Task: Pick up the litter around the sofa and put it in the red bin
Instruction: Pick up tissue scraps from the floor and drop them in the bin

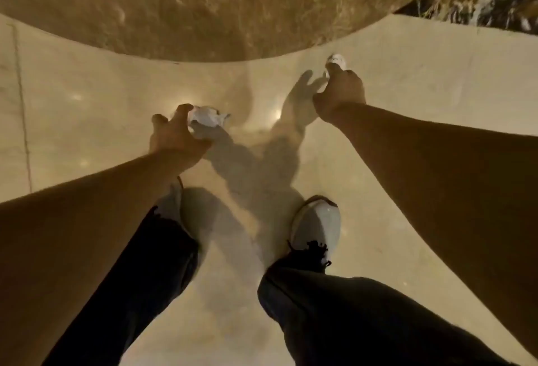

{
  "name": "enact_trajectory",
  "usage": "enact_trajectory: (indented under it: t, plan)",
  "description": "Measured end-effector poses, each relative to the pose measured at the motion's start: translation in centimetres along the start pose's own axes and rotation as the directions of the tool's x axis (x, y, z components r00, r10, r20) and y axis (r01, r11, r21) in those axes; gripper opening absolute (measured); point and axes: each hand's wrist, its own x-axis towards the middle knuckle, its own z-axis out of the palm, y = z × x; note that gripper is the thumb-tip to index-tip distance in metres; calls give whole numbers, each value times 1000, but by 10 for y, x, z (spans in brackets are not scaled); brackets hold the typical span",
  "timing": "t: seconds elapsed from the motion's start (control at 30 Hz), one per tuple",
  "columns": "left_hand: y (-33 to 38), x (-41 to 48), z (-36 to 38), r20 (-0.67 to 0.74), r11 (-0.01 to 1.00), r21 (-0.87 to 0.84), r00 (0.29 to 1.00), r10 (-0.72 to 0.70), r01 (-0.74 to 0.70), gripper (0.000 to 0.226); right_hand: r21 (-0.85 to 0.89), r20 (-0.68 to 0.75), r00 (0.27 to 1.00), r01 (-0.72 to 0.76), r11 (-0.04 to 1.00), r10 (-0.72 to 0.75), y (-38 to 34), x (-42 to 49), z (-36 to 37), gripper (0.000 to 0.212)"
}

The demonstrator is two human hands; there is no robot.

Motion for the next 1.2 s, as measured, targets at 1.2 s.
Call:
enact_trajectory:
  t: [1.2]
  plan:
    - [458,-554,-321,63,749,218,774,630,-626,26,111,-197,977,110,988,-87,76,-440,-632,52]
